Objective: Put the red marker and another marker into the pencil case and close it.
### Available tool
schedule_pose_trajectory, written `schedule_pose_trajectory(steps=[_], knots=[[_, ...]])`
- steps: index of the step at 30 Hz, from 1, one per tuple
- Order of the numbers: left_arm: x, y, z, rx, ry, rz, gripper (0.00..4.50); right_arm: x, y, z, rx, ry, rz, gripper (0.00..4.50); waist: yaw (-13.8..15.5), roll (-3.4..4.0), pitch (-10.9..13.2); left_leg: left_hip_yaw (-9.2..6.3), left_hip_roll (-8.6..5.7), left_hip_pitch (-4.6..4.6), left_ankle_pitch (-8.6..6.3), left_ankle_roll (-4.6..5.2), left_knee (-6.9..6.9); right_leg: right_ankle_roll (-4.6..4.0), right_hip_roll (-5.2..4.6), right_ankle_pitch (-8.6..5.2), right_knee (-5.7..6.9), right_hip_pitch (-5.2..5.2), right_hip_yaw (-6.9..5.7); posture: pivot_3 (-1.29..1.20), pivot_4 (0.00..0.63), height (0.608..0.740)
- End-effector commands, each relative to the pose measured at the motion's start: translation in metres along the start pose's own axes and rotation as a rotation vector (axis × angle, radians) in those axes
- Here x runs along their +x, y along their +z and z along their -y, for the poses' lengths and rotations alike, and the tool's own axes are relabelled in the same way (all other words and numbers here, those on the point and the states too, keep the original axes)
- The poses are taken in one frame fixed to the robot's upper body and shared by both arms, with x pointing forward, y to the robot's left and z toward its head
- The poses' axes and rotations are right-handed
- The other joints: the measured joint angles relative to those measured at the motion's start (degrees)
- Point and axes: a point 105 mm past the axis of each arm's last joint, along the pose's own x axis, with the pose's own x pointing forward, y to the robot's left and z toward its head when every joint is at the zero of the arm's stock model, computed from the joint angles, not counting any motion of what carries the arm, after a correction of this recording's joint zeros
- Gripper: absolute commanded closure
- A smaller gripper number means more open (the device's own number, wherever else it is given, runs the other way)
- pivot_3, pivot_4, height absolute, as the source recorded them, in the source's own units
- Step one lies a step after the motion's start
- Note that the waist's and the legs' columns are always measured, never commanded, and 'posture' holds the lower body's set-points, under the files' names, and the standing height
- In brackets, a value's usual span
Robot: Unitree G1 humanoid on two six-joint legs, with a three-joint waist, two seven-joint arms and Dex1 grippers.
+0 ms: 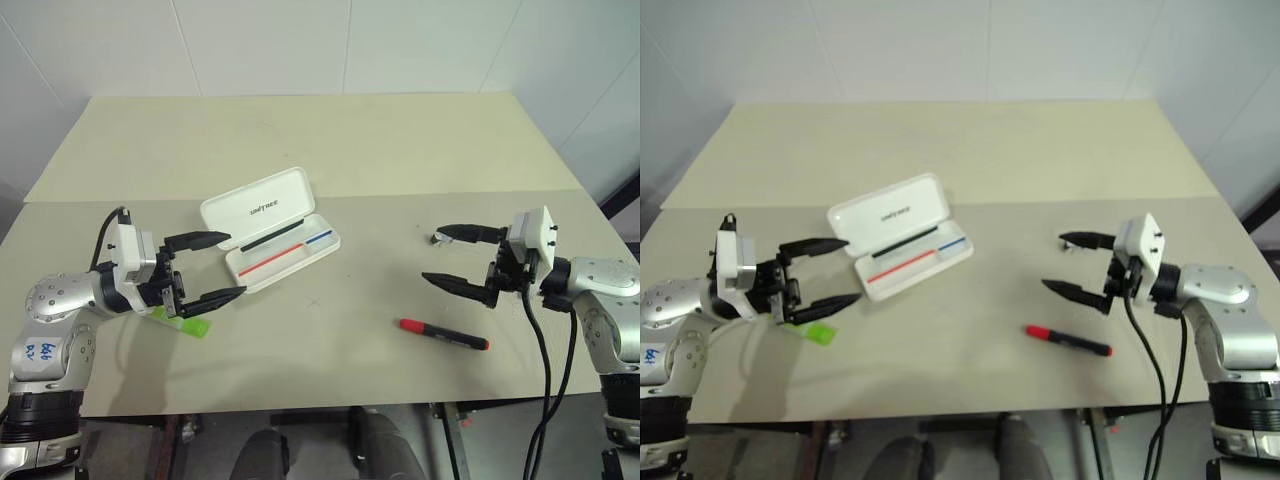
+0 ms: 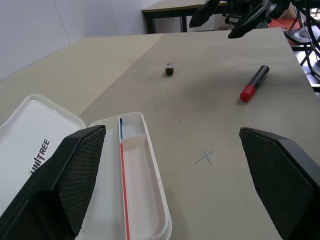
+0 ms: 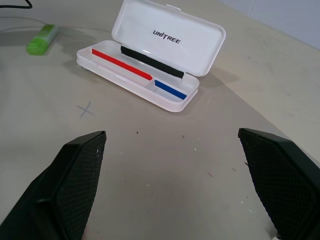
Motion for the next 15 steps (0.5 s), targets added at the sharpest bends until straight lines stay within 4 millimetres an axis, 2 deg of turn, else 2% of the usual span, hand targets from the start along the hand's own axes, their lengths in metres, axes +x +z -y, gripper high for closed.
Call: schedule_pose_trajectory(steps=[1,9,13,14,15], knots=[[0.0,0.012,-0.002,0.038,-0.012,0.002,0.0,-0.005,0.013,0.004,-0.046,-0.016,0.02,0.04,0.0,0.0,0.0,0.0,0.0,0.0,0.0,0.0,0.0,0.0,0.0,0.0,0.0,0.0,0.0,0.0,0.15,0.74],[0.009,0.005,-0.002,-0.025,-0.006,0.004,0.0,-0.002,0.009,-0.006,-0.029,0.015,0.003,0.04,0.0,0.0,0.0,0.0,0.0,0.0,0.0,0.0,0.0,0.0,0.0,0.0,0.0,0.0,0.0,0.0,0.15,0.74],[0.001,0.002,0.001,-0.047,-0.008,-0.009,0.0,0.006,0.01,-0.008,-0.032,0.038,0.016,0.04,-0.2,0.0,0.0,0.01,0.0,0.02,0.0,0.0,0.0,0.0,0.0,0.0,0.01,0.0,0.02,0.0,0.15,0.74],[0.0,0.001,0.002,-0.068,-0.016,-0.012,0.41,0.009,0.011,-0.008,-0.035,0.041,0.024,0.0,-0.2,0.0,0.0,0.03,0.01,0.02,0.0,0.0,0.0,0.0,0.01,0.0,0.01,0.0,0.02,0.0,0.15,0.74],[0.001,-0.002,0.001,-0.059,-0.006,-0.028,0.63,0.012,0.012,-0.008,-0.037,0.049,0.033,0.0,-0.2,0.0,0.0,0.03,0.01,0.03,0.0,0.0,0.0,0.0,0.01,0.0,0.02,0.0,0.02,0.0,0.15,0.74]])
